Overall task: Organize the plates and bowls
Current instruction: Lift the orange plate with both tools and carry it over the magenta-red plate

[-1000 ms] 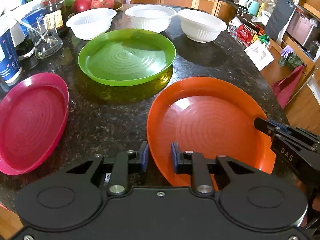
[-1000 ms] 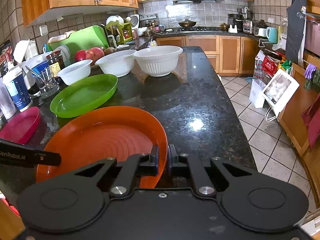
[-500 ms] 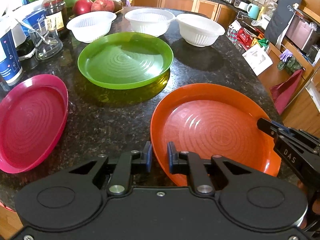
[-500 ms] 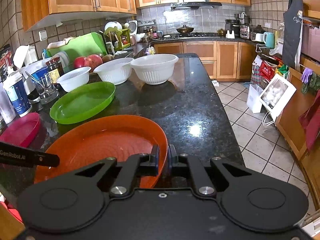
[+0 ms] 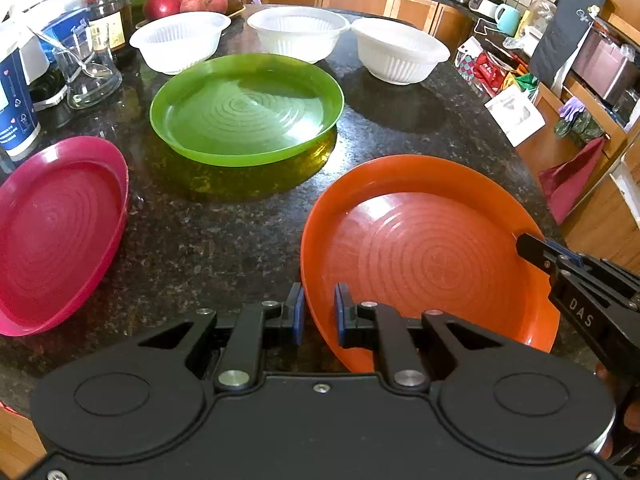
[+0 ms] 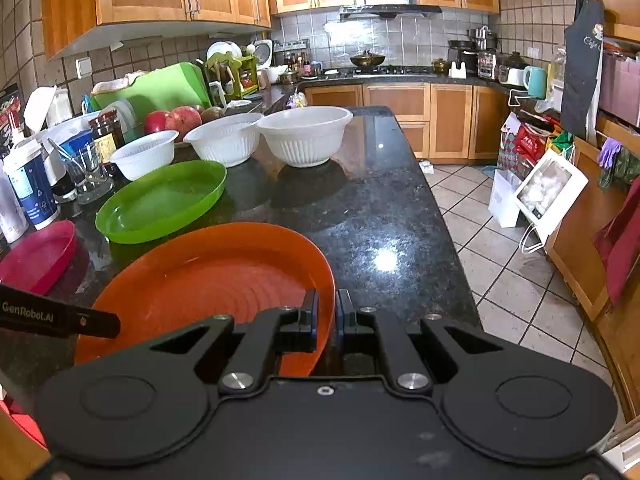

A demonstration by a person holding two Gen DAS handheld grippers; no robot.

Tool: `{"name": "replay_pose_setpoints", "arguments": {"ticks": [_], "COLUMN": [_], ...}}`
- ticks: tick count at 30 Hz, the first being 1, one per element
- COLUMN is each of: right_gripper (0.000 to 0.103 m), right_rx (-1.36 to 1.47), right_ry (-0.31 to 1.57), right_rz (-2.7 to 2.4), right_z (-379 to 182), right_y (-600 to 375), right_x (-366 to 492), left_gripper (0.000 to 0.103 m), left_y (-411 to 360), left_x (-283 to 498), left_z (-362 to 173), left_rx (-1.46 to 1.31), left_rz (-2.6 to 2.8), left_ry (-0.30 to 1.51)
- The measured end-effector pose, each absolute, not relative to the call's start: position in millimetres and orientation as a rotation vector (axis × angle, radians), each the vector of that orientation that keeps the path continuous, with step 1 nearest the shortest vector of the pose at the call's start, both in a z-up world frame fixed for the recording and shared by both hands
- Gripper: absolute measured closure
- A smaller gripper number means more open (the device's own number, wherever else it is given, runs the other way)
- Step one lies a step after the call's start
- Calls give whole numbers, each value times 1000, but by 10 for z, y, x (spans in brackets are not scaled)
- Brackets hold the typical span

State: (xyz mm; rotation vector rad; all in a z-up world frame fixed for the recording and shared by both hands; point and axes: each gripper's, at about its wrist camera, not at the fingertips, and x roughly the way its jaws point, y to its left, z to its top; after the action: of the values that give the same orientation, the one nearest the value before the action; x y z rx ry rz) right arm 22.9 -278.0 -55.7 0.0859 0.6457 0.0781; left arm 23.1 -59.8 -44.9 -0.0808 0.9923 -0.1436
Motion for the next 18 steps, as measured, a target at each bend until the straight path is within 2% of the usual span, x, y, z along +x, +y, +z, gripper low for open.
{"name": "replay_pose_setpoints", "arguments": {"ticks": [18], "right_gripper": [92], "right_rx": [73], "right_ry": [601], "right_rz": [125], "right_z": [-398], "right_y": [-2554], "right_x": [260], "left_gripper": [83], "left_y": [-401], "left_x": [185], "left_z": [-277], "left_rx": [-88], "left_rz": [-95], "left_ry": [909]}}
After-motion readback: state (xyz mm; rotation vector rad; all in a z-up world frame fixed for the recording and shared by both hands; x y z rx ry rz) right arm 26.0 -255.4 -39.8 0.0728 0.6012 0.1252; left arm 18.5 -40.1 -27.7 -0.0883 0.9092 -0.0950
